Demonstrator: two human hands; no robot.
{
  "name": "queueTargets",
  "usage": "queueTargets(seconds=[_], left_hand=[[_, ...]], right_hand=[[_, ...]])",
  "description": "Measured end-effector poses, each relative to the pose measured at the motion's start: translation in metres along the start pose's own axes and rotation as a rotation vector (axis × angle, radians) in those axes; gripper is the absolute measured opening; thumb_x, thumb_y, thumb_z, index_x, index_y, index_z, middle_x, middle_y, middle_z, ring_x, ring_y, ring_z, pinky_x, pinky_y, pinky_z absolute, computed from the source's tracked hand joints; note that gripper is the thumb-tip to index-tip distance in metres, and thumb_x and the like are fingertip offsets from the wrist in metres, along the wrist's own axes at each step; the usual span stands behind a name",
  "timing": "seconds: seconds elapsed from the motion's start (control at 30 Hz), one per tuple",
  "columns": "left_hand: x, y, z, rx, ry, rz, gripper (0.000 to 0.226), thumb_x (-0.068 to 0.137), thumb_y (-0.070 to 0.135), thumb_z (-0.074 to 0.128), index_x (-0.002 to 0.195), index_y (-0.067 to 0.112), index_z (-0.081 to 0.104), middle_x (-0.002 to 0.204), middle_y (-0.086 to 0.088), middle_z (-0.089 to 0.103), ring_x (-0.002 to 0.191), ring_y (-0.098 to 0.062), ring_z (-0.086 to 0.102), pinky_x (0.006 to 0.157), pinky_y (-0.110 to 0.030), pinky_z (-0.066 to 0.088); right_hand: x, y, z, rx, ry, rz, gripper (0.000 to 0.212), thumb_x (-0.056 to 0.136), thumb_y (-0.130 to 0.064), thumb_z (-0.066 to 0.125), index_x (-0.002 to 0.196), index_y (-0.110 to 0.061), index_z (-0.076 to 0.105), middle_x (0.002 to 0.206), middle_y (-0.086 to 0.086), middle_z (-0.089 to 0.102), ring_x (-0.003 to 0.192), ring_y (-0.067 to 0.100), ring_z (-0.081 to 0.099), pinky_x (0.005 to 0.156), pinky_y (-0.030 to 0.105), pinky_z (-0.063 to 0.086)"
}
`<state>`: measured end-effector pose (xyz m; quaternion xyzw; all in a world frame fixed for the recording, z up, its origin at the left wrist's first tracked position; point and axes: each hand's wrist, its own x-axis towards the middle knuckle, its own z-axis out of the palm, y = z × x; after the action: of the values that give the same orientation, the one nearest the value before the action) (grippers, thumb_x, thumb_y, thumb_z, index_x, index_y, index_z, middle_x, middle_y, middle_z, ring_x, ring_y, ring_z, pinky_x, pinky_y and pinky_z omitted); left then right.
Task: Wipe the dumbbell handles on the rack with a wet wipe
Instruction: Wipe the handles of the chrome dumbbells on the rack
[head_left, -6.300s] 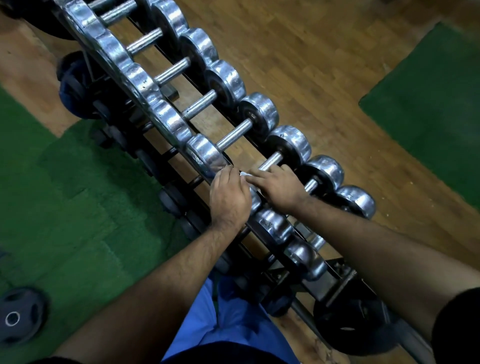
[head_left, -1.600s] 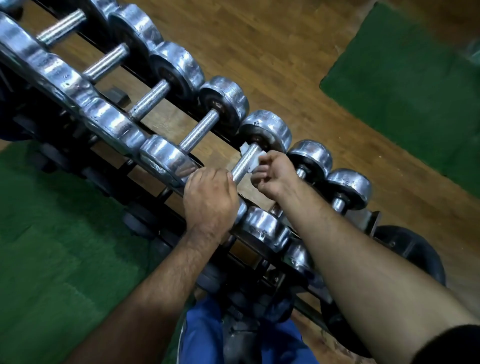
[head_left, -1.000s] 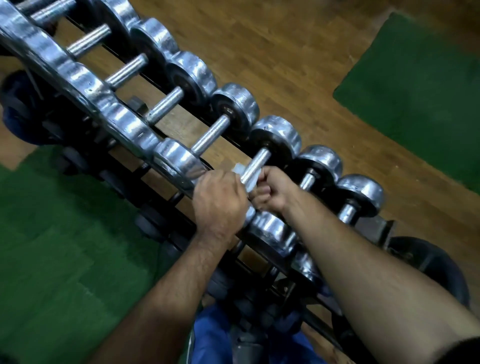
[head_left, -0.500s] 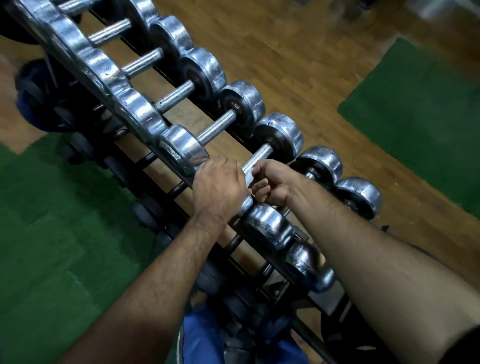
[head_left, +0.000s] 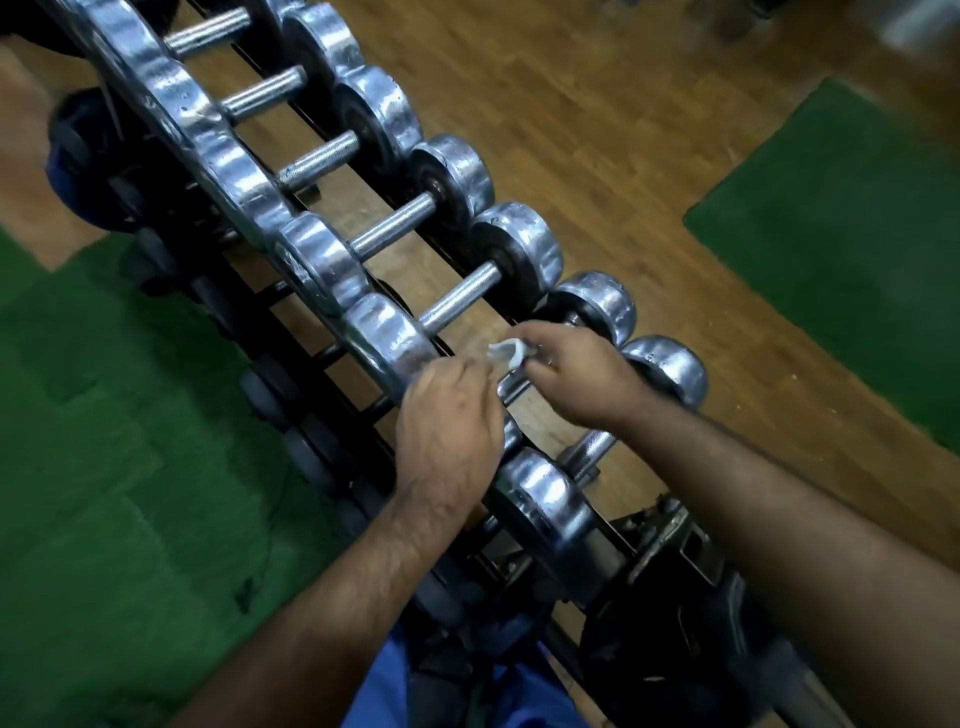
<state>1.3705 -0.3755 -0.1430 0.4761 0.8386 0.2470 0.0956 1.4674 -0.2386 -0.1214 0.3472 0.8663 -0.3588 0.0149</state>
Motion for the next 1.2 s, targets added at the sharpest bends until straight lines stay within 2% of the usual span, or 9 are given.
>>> queueTargets(seconds=[0.13, 0.27, 0.37, 0.47, 0.63, 0.77, 0.93, 1.07, 1.2], left_hand=[[-0.014, 0.016, 0.025, 0.038, -0.020, -0.110, 0.038, 0.098, 0.021, 0.049, 0.128, 0.002, 0.061, 0.131, -0.012, 0.061, 0.126, -0.026, 0.054, 0.111, -0.041, 0.040], [-0.020, 0.019, 0.041, 0.072, 0.031, -0.141, 0.049, 0.100, 0.025, 0.033, 0.138, 0.001, 0.052, 0.145, -0.015, 0.051, 0.138, -0.027, 0.042, 0.119, -0.043, 0.029], [-0.022, 0.017, 0.044, 0.084, 0.073, -0.102, 0.046, 0.100, 0.022, 0.038, 0.138, 0.002, 0.050, 0.142, -0.013, 0.053, 0.134, -0.026, 0.045, 0.118, -0.044, 0.030], [-0.023, 0.014, 0.043, 0.113, 0.074, -0.077, 0.045, 0.100, 0.022, 0.039, 0.139, 0.001, 0.050, 0.140, -0.013, 0.053, 0.133, -0.026, 0.046, 0.118, -0.042, 0.029], [-0.022, 0.015, 0.037, 0.156, 0.027, -0.081, 0.049, 0.100, 0.029, 0.035, 0.139, 0.003, 0.051, 0.140, -0.011, 0.054, 0.133, -0.025, 0.046, 0.116, -0.042, 0.032], [-0.013, 0.017, 0.033, 0.182, -0.016, -0.082, 0.049, 0.096, 0.028, 0.033, 0.131, 0.004, 0.059, 0.132, -0.012, 0.060, 0.127, -0.026, 0.052, 0.112, -0.043, 0.039], [0.017, 0.025, 0.031, 0.089, -0.048, -0.178, 0.025, 0.087, 0.016, 0.043, 0.105, 0.013, 0.061, 0.090, -0.002, 0.061, 0.088, -0.020, 0.054, 0.083, -0.038, 0.044], [0.011, 0.025, 0.041, 0.132, 0.045, -0.091, 0.036, 0.084, 0.019, 0.036, 0.105, 0.012, 0.064, 0.083, -0.001, 0.062, 0.079, -0.021, 0.056, 0.076, -0.034, 0.042], [0.006, 0.027, 0.045, 0.078, 0.098, -0.115, 0.022, 0.079, 0.014, 0.045, 0.095, 0.012, 0.060, 0.081, -0.002, 0.057, 0.078, -0.020, 0.051, 0.074, -0.032, 0.036]], right_hand=[[-0.019, 0.016, 0.010, -0.390, -0.075, -0.238, 0.063, 0.082, -0.046, 0.014, 0.132, -0.041, 0.052, 0.126, -0.020, 0.059, 0.096, 0.013, 0.065, 0.062, 0.029, 0.049], [-0.018, 0.027, 0.030, -0.545, -0.122, -0.366, 0.054, 0.095, -0.036, 0.029, 0.148, -0.041, 0.031, 0.152, -0.020, 0.037, 0.086, 0.023, 0.067, 0.057, 0.034, 0.053], [-0.007, 0.044, 0.018, -0.596, -0.052, -0.368, 0.055, 0.093, -0.037, 0.022, 0.144, -0.033, 0.040, 0.145, -0.016, 0.046, 0.078, 0.021, 0.069, 0.051, 0.031, 0.048], [0.000, 0.055, 0.007, -0.559, 0.064, -0.257, 0.042, 0.097, -0.028, 0.034, 0.137, -0.032, 0.044, 0.139, -0.013, 0.049, 0.077, 0.029, 0.069, 0.055, 0.035, 0.051], [-0.009, 0.033, 0.027, -0.474, -0.099, -0.412, 0.049, 0.095, -0.043, 0.027, 0.143, -0.043, 0.040, 0.143, -0.022, 0.047, 0.089, 0.020, 0.071, 0.064, 0.035, 0.057], [0.005, 0.052, 0.010, -0.504, 0.068, -0.242, 0.040, 0.100, -0.041, 0.029, 0.135, -0.039, 0.049, 0.134, -0.022, 0.053, 0.080, 0.020, 0.069, 0.056, 0.029, 0.049], [-0.008, 0.040, 0.028, -0.457, -0.080, -0.381, 0.042, 0.094, -0.044, 0.040, 0.136, -0.043, 0.046, 0.141, -0.023, 0.049, 0.079, 0.021, 0.069, 0.059, 0.033, 0.053], [0.019, 0.063, 0.003, -0.525, 0.110, -0.137, 0.034, 0.099, -0.041, 0.033, 0.119, -0.032, 0.060, 0.120, -0.011, 0.062, 0.095, 0.024, 0.067, 0.068, 0.033, 0.050], [0.006, 0.027, 0.023, -0.457, -0.108, -0.308, 0.035, 0.098, -0.040, 0.037, 0.124, -0.028, 0.058, 0.118, -0.007, 0.065, 0.097, 0.023, 0.067, 0.068, 0.033, 0.049]])
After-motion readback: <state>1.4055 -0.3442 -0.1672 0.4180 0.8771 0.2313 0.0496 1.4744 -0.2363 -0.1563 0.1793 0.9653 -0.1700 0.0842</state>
